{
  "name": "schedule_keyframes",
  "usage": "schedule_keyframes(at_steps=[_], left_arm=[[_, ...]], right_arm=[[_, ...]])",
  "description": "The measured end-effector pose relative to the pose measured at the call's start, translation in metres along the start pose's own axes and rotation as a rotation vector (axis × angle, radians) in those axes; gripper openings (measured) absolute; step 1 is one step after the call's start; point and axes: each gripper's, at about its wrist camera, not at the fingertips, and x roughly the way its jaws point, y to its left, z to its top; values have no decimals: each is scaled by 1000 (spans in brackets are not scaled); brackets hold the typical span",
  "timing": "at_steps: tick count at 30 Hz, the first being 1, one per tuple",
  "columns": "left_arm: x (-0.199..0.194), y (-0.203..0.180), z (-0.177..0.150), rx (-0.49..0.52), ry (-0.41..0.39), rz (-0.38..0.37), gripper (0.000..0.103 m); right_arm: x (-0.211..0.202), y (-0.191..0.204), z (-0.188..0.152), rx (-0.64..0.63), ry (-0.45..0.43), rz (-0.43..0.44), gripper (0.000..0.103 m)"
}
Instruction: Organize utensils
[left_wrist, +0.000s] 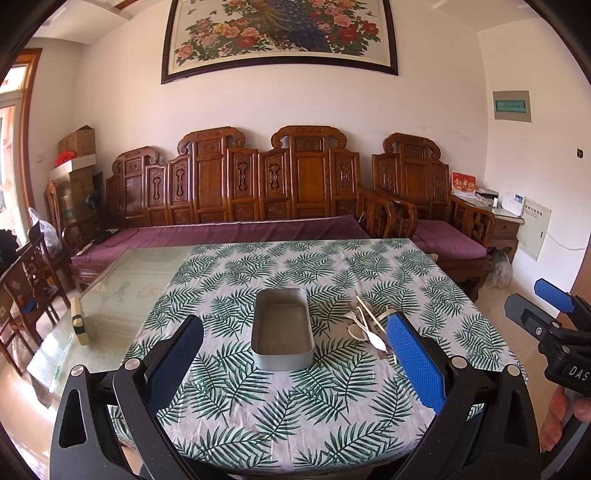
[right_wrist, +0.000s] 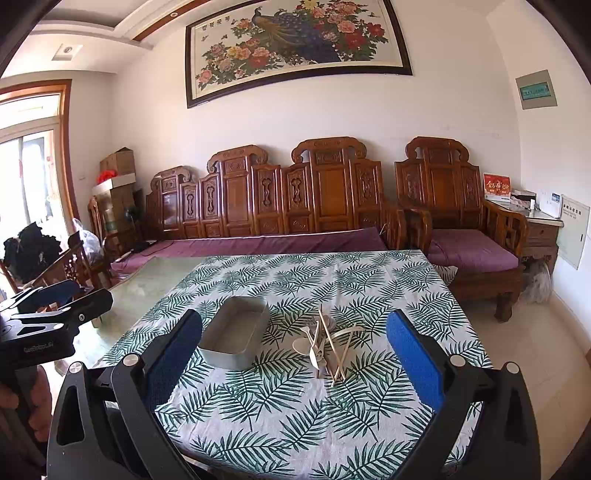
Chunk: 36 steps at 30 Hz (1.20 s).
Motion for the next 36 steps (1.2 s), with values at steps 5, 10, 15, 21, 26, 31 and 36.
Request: schedule_keyframes(at_steps=[5,10,15,21,26,31,36], left_arm=[[-2,2,1,-2,-3,-5,97],[-2,2,1,-2,-1,-6,97],[-2,1,0,-3,2,-10,97],[2,3,-3,-3,9,-14,97],[15,3,-8,1,48,-20,97],[37,3,-20,19,111,-26,97],[62,4,-31,24,188,-55,97]], right_arm=[[0,0,0,0,0,1,100],[-2,-1,1,0,0,1,100],[0,-3,-1,2,0,1,100],[0,-1,0,3,2,3,100],[-2,3,3,6,12,4,100],[9,-3,-5,16,30,0,100],[26,-11,-15,14,56,1,100]])
